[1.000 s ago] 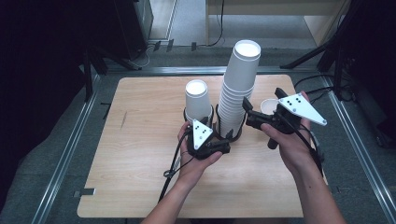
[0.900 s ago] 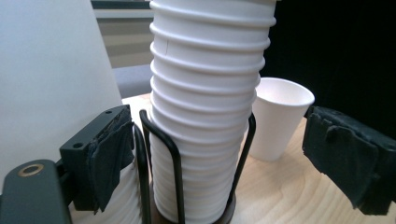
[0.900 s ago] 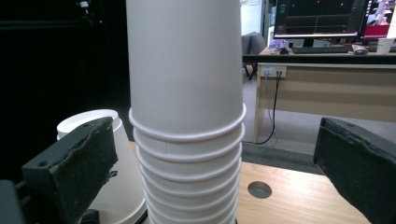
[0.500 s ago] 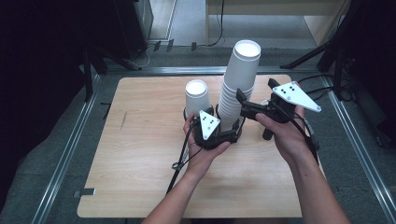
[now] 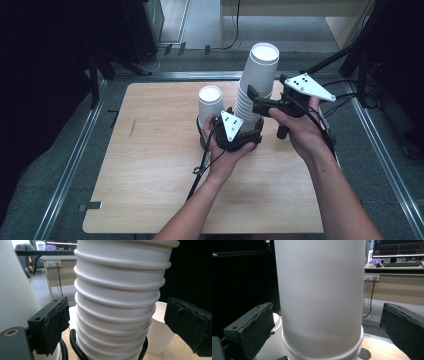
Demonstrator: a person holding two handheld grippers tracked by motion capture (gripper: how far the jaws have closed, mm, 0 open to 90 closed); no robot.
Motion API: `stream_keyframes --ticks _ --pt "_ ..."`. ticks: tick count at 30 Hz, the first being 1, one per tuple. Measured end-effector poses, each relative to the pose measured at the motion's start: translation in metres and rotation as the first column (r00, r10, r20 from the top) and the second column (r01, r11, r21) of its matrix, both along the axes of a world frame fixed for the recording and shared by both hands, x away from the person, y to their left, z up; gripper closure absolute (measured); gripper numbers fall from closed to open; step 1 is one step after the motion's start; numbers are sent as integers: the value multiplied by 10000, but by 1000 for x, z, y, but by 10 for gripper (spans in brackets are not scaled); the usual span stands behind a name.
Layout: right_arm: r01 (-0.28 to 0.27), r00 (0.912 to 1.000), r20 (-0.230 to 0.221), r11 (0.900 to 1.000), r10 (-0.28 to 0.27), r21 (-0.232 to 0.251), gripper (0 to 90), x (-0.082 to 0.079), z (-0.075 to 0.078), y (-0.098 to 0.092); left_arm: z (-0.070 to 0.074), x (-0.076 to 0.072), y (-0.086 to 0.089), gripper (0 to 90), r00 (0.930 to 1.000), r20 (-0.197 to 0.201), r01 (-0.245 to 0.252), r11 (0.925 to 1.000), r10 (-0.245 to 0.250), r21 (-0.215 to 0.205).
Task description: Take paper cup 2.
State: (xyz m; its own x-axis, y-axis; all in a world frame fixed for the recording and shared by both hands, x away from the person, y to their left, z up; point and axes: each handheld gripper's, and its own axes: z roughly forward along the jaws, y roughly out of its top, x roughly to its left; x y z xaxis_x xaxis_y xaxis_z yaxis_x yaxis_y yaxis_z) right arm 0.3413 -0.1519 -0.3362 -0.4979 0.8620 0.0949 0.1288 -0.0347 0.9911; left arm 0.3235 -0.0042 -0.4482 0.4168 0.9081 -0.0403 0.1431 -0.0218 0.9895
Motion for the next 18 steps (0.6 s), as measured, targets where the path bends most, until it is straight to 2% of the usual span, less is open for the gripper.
stream_keyframes --ticks 4,12,15,18 --pt "-57 9999 -87 9997 55 -237 0 8 -1 4 0 2 -8 64 10000 42 -55 9999 55 147" --pt "-222 9991 -361 9996 216 -177 5 20 -3 8 -1 9 -13 61 9986 130 -517 9985 515 167" --pt "-302 9987 -426 9994 294 -184 6 23 -3 9 -1 10 -13 60 9986 167 -513 9986 511 88" --pt "-320 9987 -405 9990 307 -315 27 25 -3 11 -1 12 -15 61 9983 189 -551 9983 548 179"
